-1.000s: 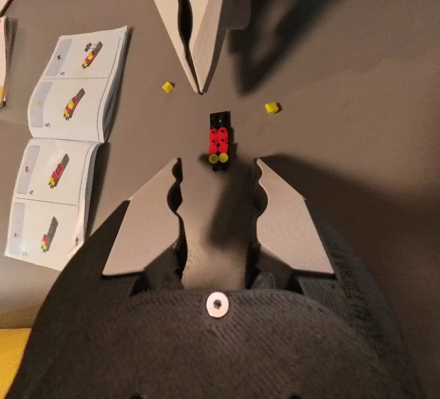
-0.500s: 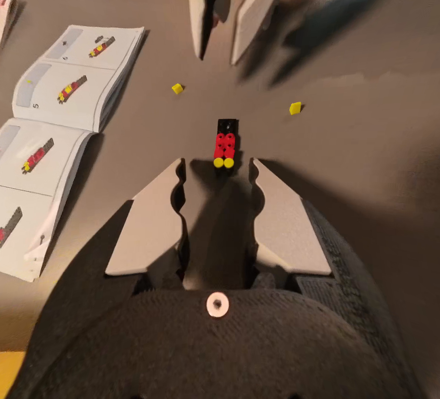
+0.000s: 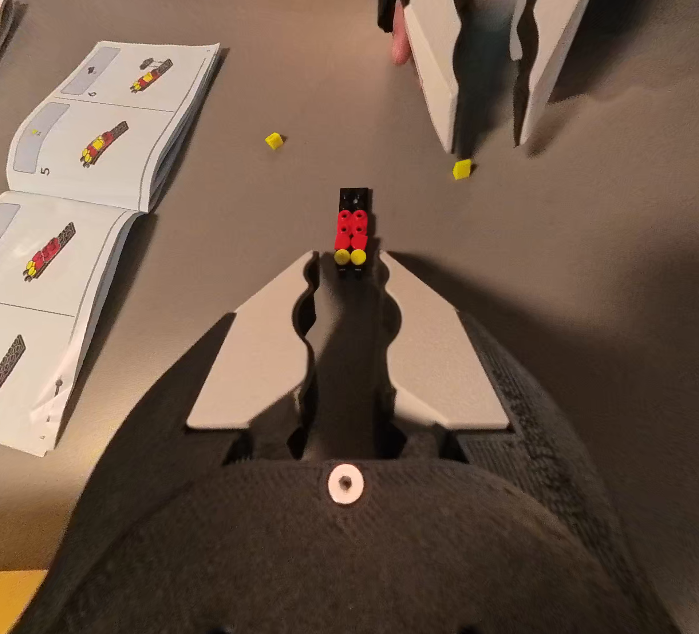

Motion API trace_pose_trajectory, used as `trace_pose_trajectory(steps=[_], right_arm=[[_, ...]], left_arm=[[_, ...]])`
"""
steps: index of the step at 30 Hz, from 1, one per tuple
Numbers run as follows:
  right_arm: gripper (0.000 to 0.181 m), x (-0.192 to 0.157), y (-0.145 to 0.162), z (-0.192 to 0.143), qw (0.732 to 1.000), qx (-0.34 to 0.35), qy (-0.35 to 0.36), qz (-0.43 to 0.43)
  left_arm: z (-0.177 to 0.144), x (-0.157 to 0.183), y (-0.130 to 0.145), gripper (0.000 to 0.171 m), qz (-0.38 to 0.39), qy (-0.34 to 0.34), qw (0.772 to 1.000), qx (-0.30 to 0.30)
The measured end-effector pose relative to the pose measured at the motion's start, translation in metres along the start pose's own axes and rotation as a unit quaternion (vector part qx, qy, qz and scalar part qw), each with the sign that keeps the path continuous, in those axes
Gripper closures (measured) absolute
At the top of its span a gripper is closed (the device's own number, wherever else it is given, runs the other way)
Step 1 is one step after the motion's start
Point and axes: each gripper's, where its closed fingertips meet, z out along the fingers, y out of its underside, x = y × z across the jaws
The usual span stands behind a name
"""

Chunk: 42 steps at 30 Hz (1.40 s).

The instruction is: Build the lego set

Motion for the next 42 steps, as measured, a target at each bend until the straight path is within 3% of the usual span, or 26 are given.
trace_pose_trajectory(steps=[3, 24, 31, 42], right_arm=[[0.154, -0.001, 0.003, 0.002, 1.0, -0.012, 0.004, -0.006], [0.161, -0.005, 0.01, 0.007, 0.999, -0.038, 0.005, -0.005], [0.175, 0.0, 0.0, 0.01, 0.996, -0.022, 0.045, -0.073], [0.179, 0.0, 0.007, 0.012, 0.994, -0.045, 0.052, -0.09]], left_arm=[[0.0, 0.0, 0.0, 0.155, 0.004, -0.003, 1.0, -0.001], [-0.001, 0.0, 0.001, 0.155, 0.001, -0.009, 1.0, -0.002], [-0.001, 0.0, 0.001, 0.155, 0.001, -0.008, 1.0, -0.002], [-0.002, -0.001, 0.001, 0.152, 0.002, -0.015, 1.0, 0.0]])
